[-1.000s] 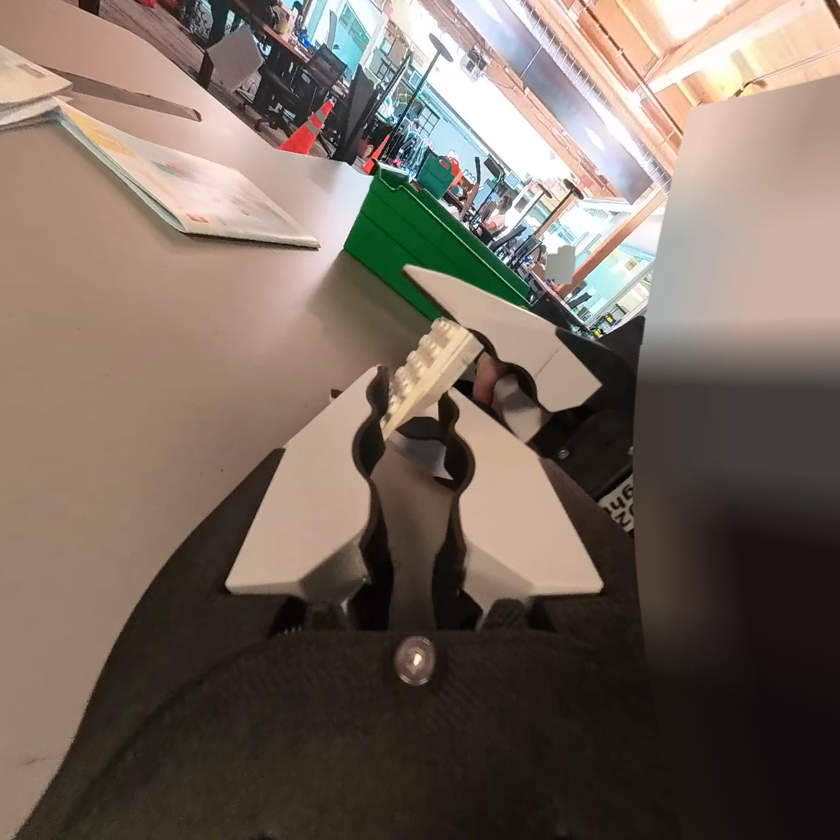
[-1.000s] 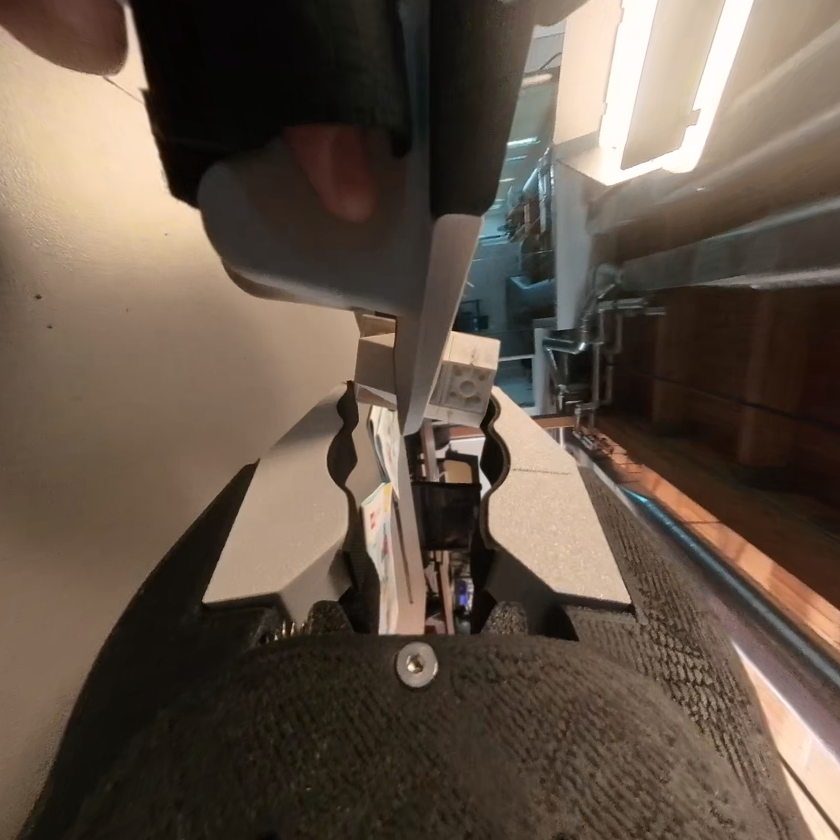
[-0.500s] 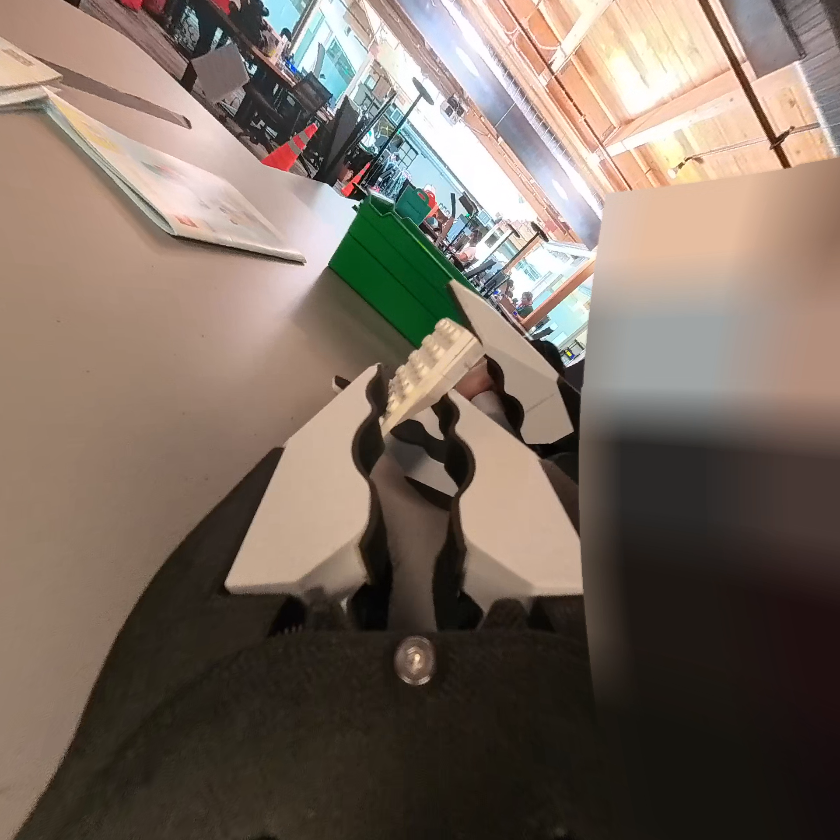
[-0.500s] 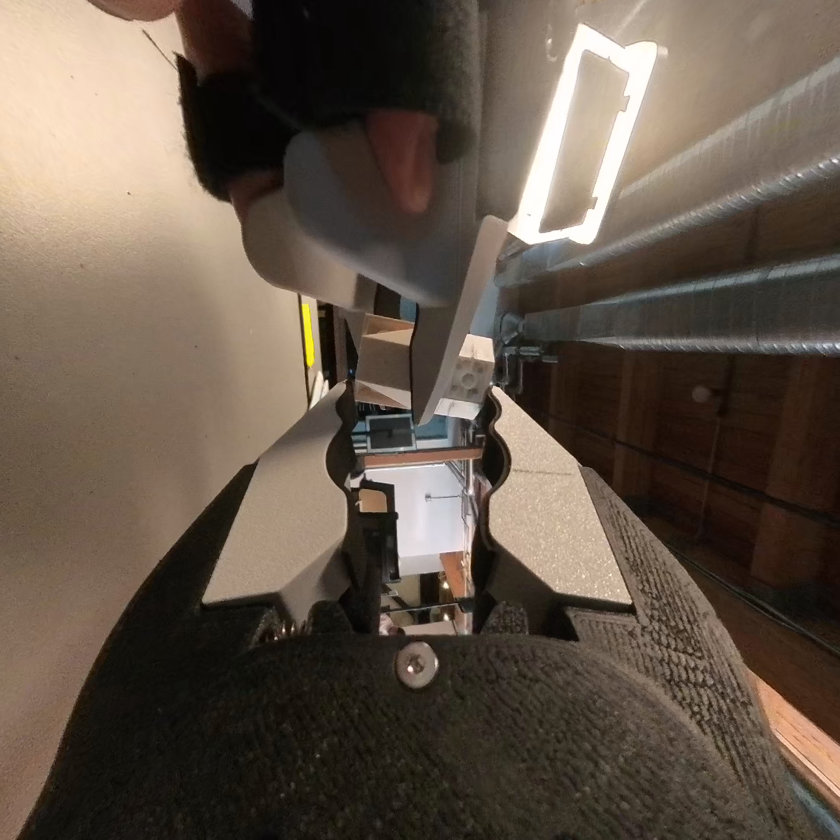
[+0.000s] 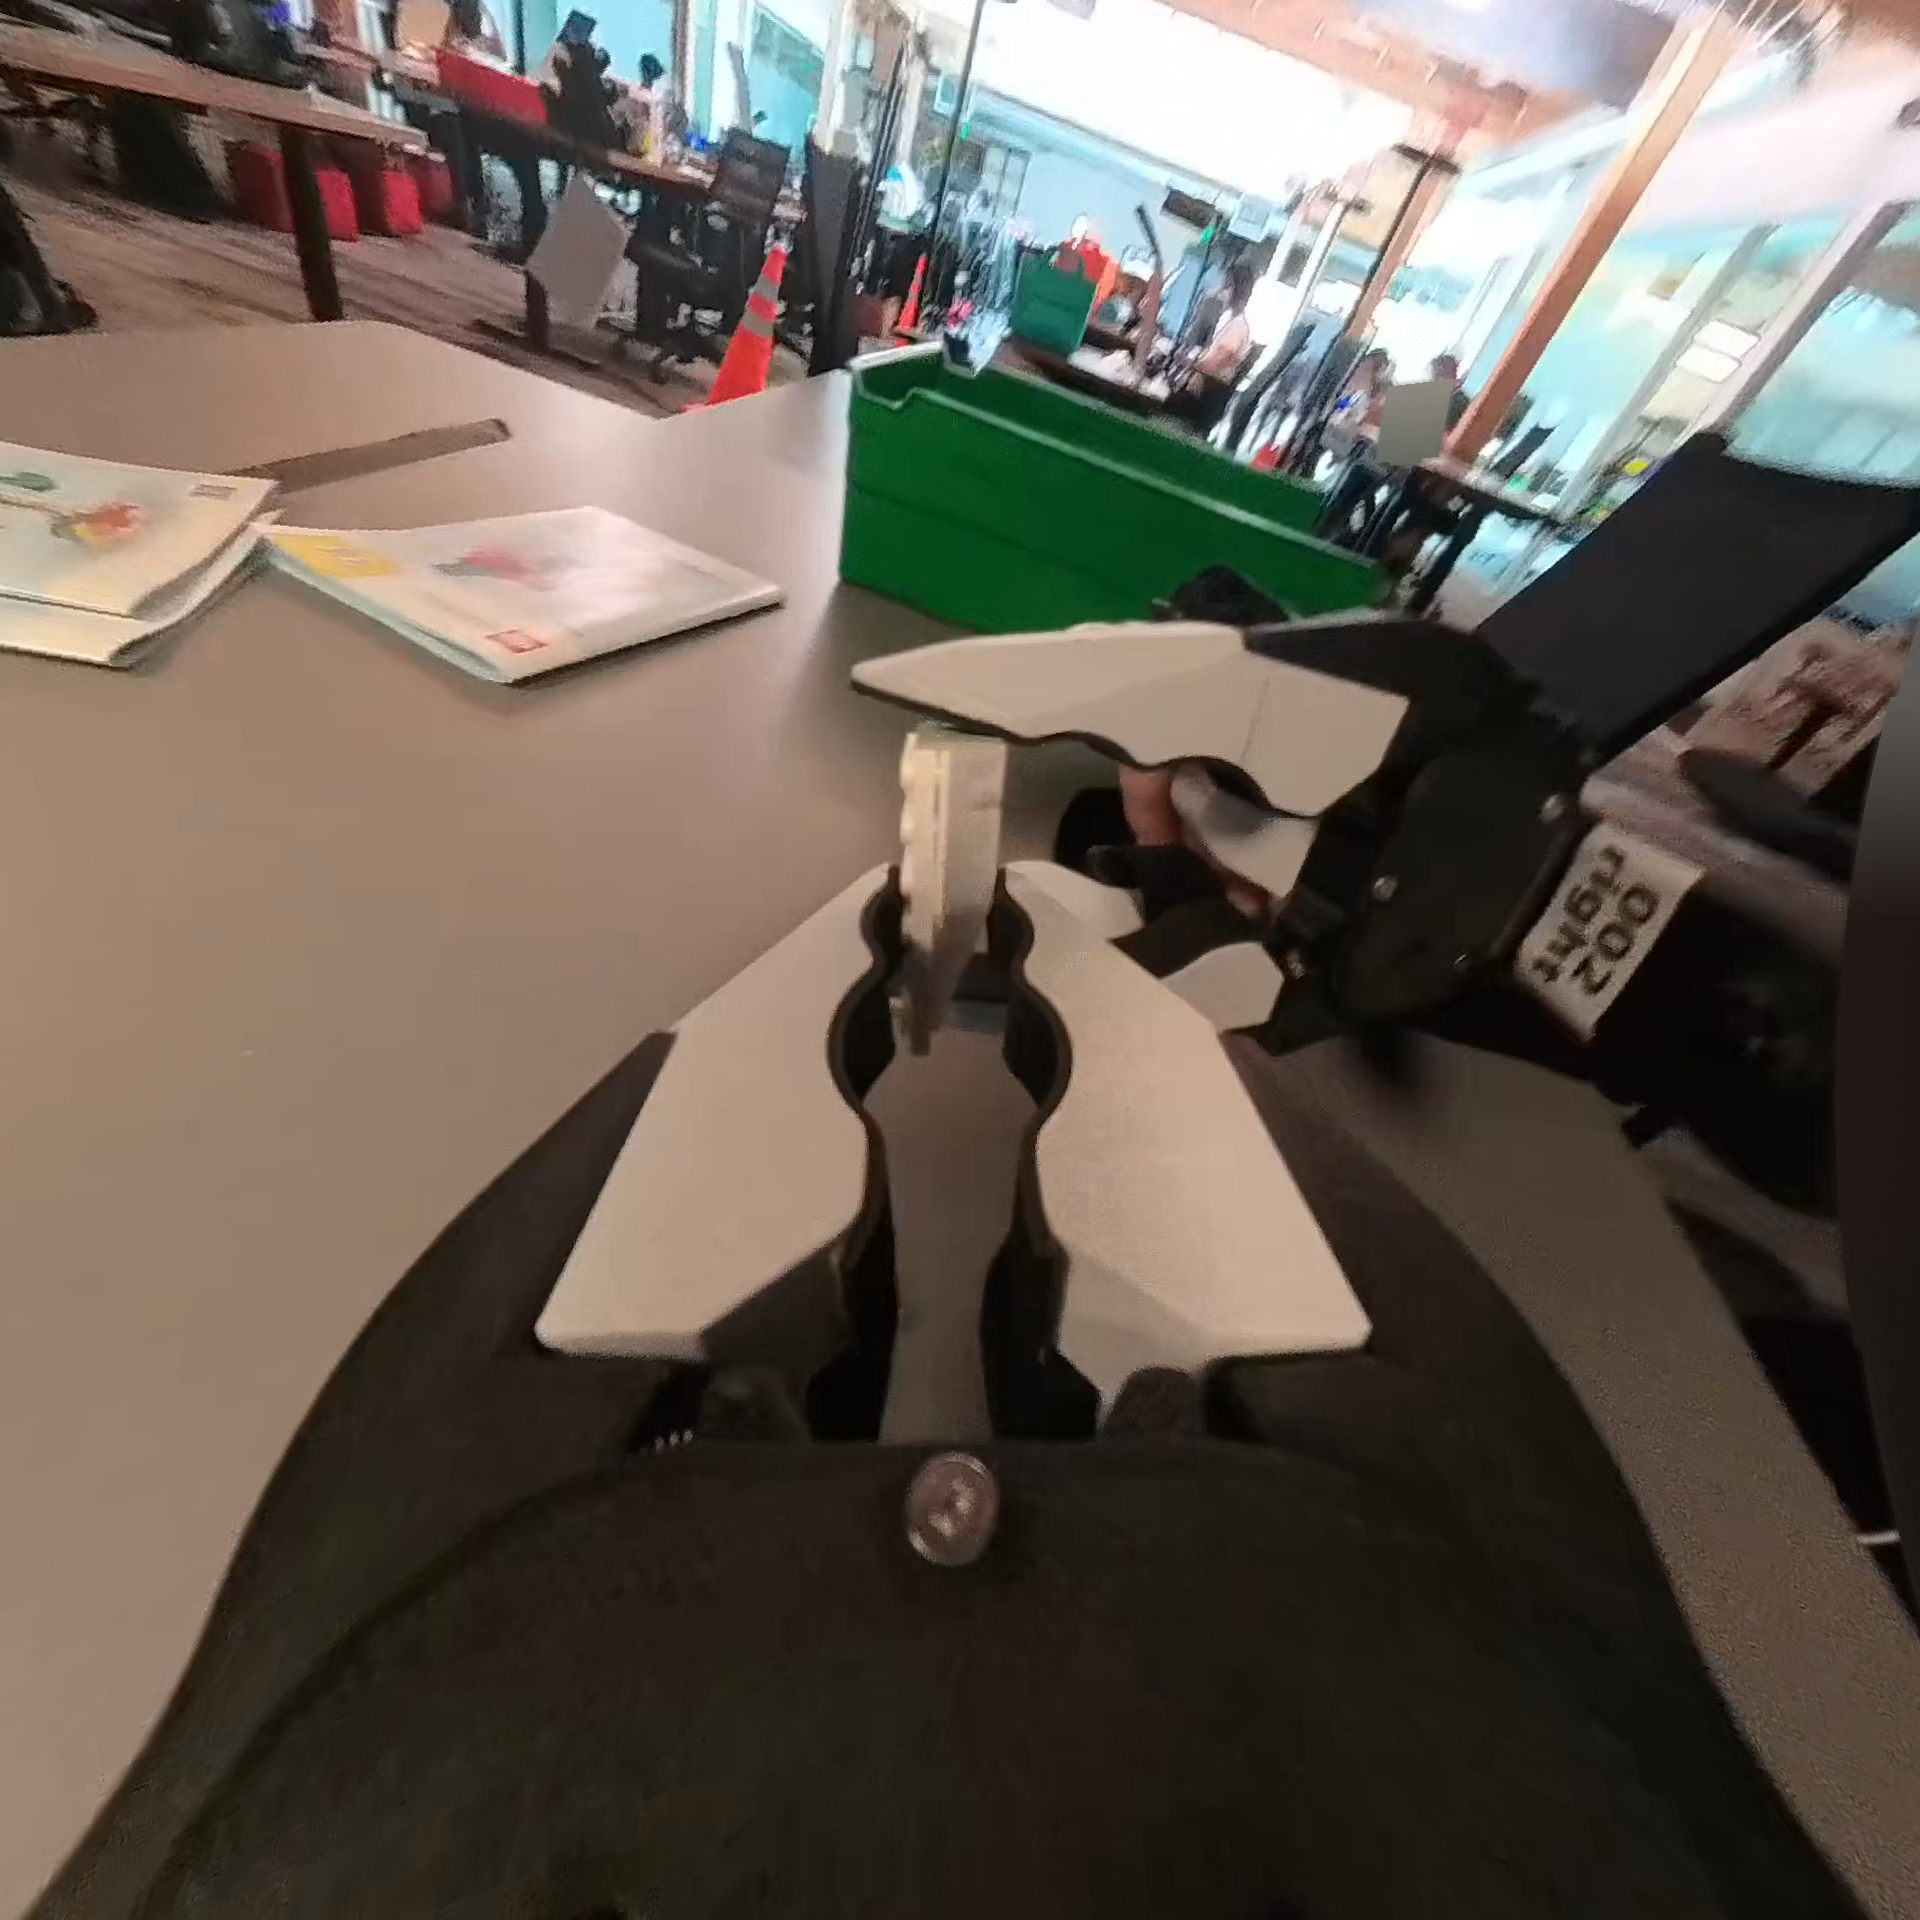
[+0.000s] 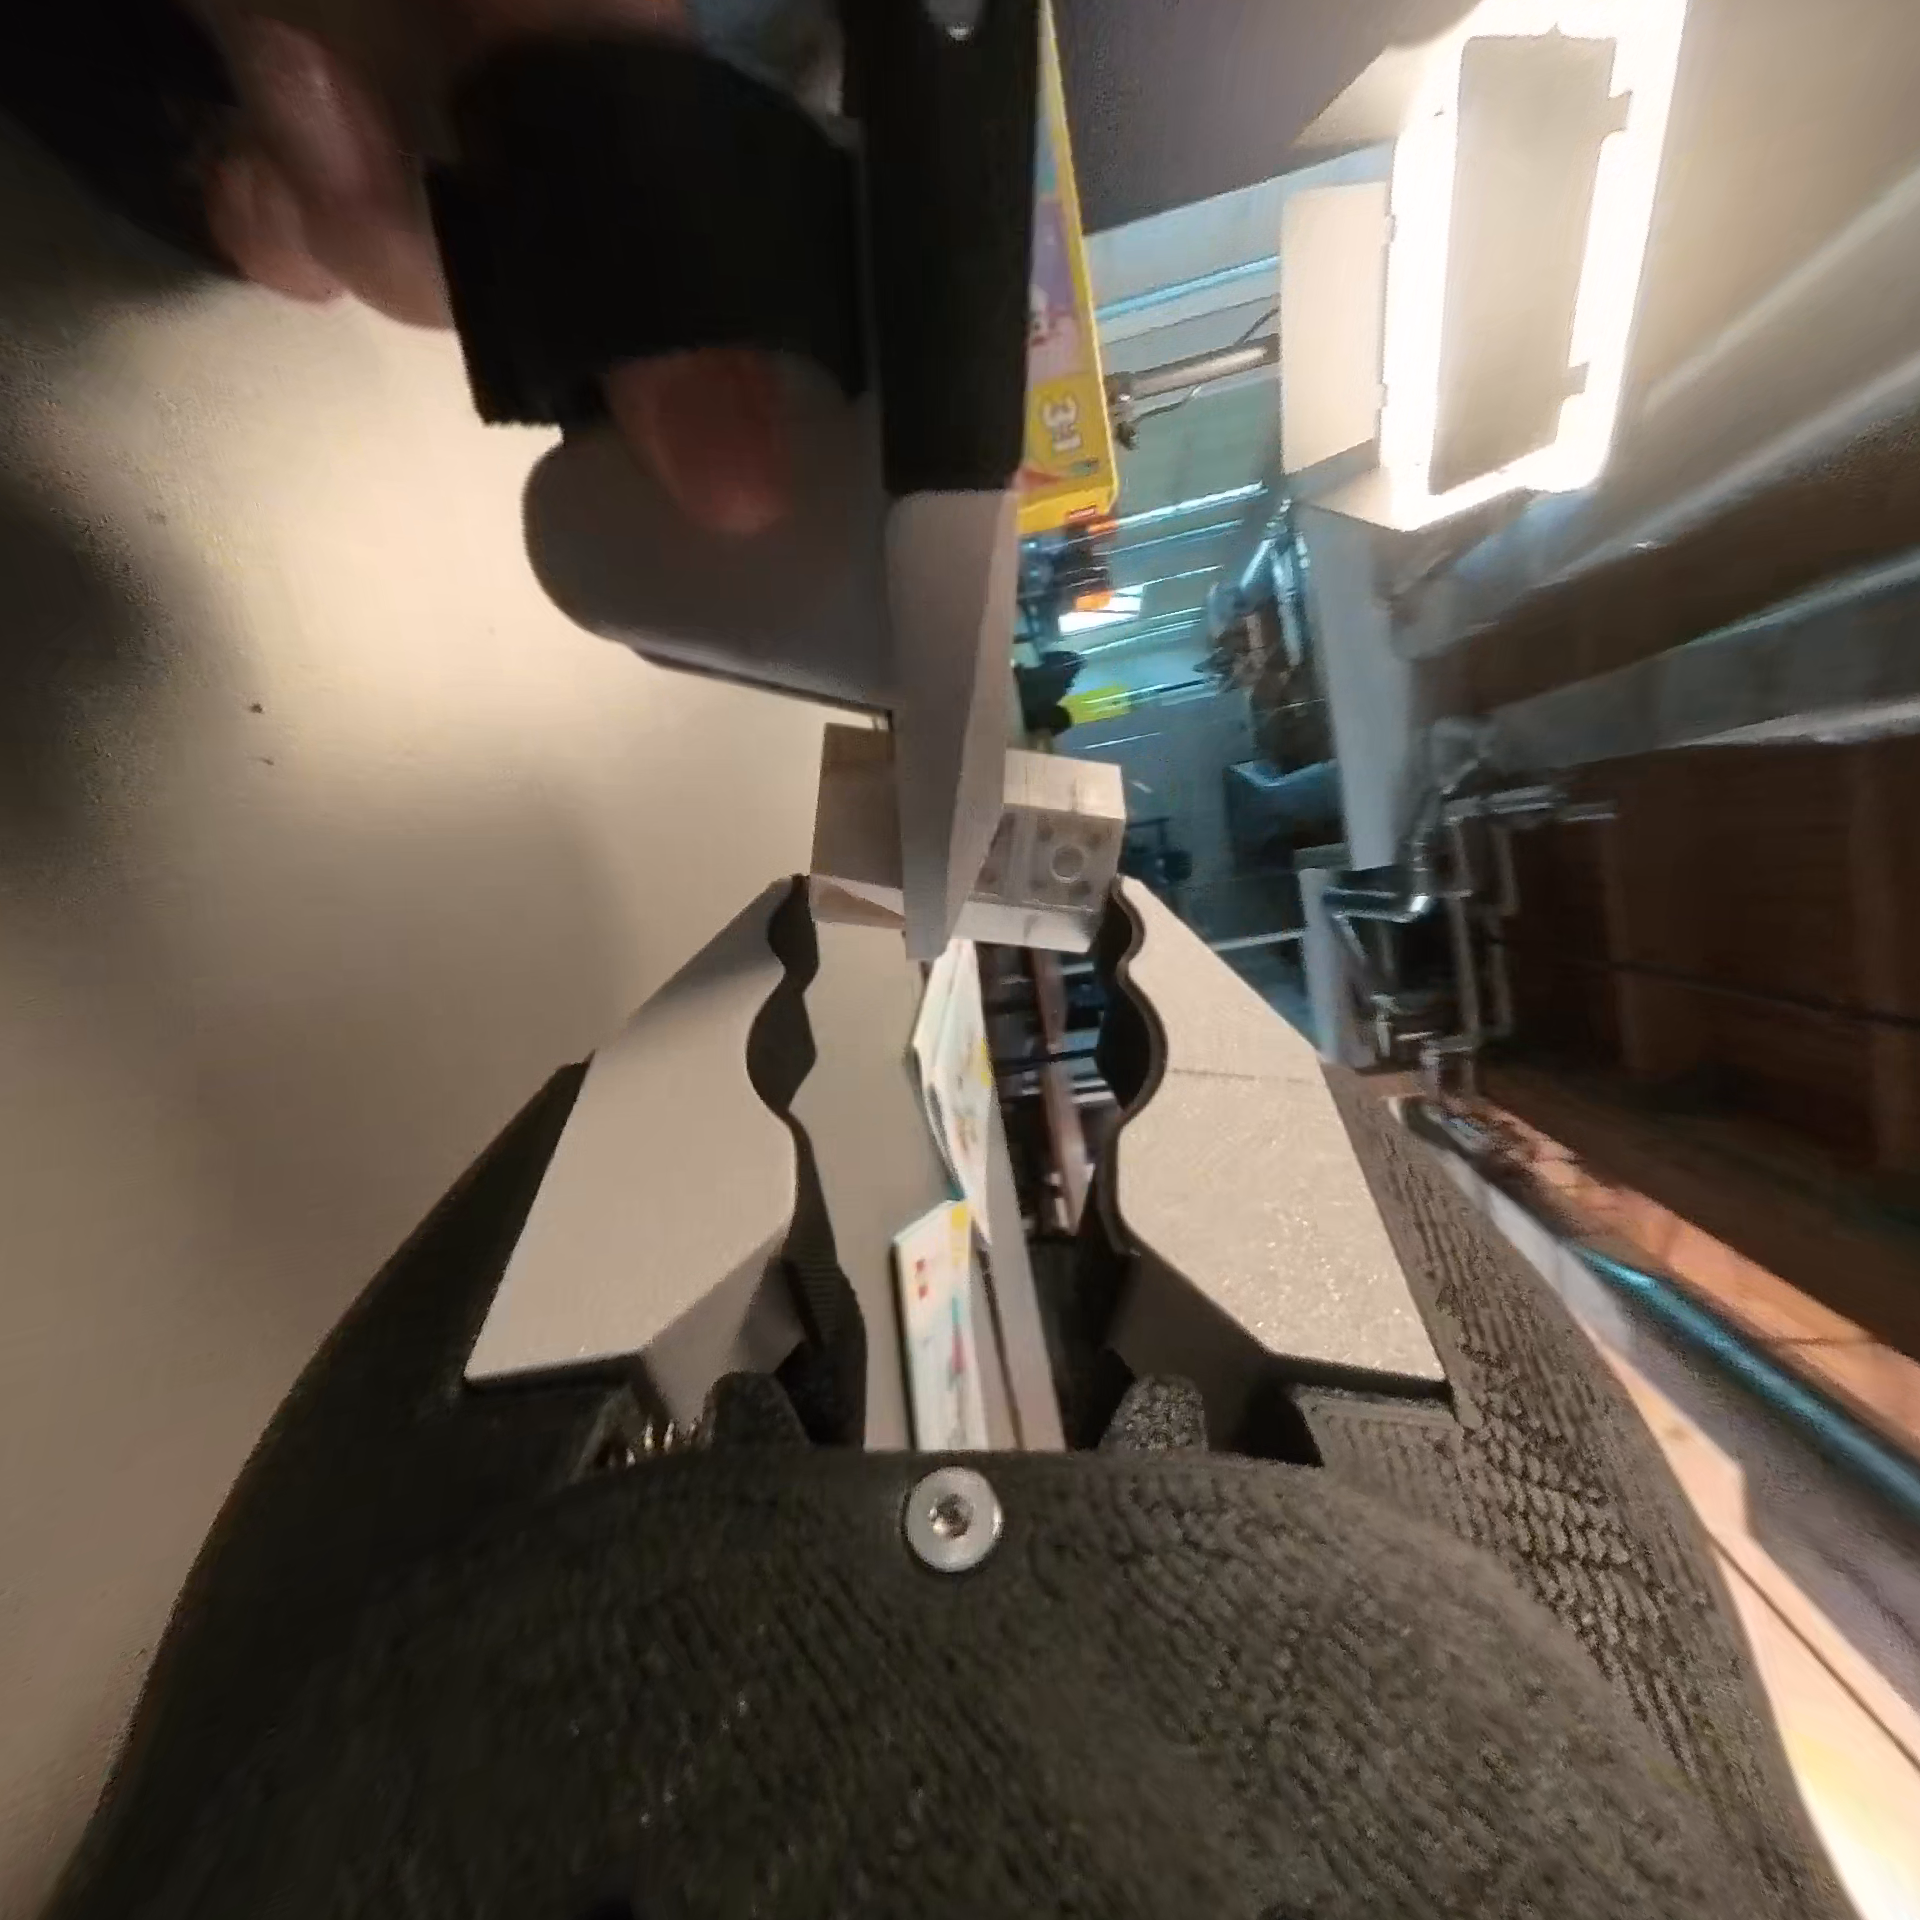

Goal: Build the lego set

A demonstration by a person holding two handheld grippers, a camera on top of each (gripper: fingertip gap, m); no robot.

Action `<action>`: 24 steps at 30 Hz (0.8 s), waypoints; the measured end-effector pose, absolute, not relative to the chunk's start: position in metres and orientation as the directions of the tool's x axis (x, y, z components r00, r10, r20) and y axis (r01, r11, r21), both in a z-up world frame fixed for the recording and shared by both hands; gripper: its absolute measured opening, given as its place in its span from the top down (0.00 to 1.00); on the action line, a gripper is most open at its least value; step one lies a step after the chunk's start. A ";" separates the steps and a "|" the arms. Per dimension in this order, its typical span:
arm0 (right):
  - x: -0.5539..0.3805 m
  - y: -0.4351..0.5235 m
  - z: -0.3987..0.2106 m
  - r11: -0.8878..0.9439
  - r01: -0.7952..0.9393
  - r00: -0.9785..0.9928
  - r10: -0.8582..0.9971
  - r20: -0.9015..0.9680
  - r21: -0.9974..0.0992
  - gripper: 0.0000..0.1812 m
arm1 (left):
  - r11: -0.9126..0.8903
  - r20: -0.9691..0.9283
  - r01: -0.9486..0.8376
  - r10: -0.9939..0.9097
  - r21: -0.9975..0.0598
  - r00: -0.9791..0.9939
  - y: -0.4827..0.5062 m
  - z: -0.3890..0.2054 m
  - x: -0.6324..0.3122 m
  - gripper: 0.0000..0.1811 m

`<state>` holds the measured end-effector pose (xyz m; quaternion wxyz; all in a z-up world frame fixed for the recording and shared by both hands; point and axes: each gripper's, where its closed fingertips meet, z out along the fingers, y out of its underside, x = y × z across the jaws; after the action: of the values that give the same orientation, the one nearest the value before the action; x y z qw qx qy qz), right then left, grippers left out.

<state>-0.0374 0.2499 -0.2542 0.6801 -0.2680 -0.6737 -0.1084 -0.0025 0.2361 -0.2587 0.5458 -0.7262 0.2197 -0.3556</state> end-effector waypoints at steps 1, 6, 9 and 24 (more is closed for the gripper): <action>-0.038 0.251 -0.255 0.825 0.517 0.069 0.227 0.971 -0.230 0.70 | -0.313 0.283 0.076 -0.695 -0.947 0.661 0.237 -0.259 -0.004 0.92; -0.043 0.260 -0.249 0.790 0.611 0.070 0.013 0.997 -0.053 0.70 | -0.483 0.583 0.329 -0.628 -0.812 0.515 0.243 -0.253 -0.008 0.90; -0.043 0.260 -0.247 0.778 0.627 0.052 -0.090 0.995 0.038 0.70 | -0.509 0.624 0.361 -0.609 -0.781 0.490 0.243 -0.254 -0.007 0.90; -0.045 0.253 -0.243 0.744 0.605 -0.044 -0.325 0.945 0.284 0.74 | -0.606 0.753 0.447 -0.540 -0.658 0.375 0.247 -0.257 -0.006 0.89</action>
<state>-0.0450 0.2527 -0.2427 0.6826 -0.1098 -0.6371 -0.3408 -0.0060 0.2474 -0.2567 0.4424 -0.7015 0.0333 -0.5578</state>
